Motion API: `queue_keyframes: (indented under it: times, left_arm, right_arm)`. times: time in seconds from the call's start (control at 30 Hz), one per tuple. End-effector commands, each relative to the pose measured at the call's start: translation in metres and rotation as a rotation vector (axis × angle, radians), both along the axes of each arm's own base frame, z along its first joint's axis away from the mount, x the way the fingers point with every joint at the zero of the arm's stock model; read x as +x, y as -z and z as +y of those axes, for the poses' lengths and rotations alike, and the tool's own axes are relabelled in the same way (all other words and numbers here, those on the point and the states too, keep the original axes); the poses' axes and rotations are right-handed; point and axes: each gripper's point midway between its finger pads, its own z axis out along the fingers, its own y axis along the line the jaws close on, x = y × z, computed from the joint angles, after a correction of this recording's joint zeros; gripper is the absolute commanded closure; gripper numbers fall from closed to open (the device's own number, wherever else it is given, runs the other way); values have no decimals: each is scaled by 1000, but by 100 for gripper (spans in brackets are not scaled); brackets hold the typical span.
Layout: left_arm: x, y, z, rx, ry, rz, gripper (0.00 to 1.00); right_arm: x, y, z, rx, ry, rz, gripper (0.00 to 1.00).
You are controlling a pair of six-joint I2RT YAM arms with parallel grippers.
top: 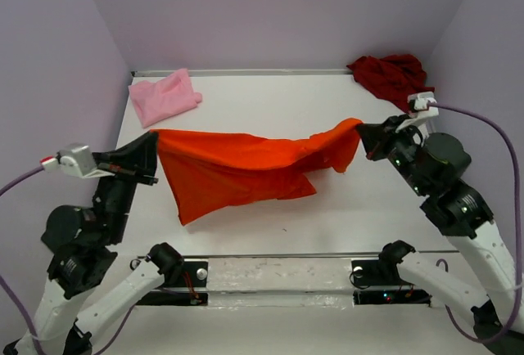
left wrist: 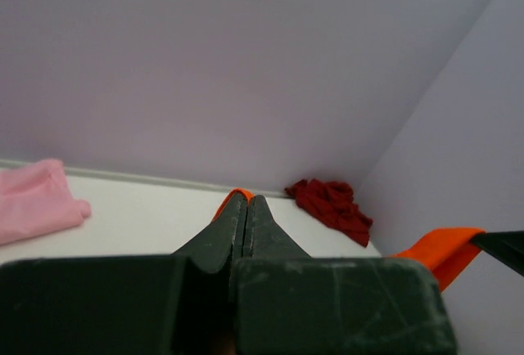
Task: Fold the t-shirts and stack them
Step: Flatten out the crumpled T-shirt at the center of the board.
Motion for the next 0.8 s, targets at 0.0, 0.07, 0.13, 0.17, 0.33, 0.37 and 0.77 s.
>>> queue_keyframes:
  times: [0.0,0.07,0.13,0.17,0.33,0.37,0.77]
  left_arm:
    - [-38,-57,18,-26,45,-171,100]
    - [-56,-74,19,-35,99,-232,100]
    - [-69,-85,21,-46,130,-276,100]
    - [-77,-89,19,-44,160,-300,100]
    - [-94,-113,17,30,146,-393,100]
    - [-97,-118,14,50,154,-412,100]
    - [-81,-213,21,-33,55,-516,100]
  right_arm:
    - [-37,-47,-24,44,-5,-119,100]
    - [-53,-59,-28,56,-30,-155,100]
    - [-72,-78,-36,88,-51,-215,100]
    - [-81,-89,-41,102,-53,-239,100]
    - [-103,-145,-49,118,-80,-356,100]
    - [-103,-155,-49,119,-83,-368,100]
    - [-71,-269,-38,143,-39,-503,100]
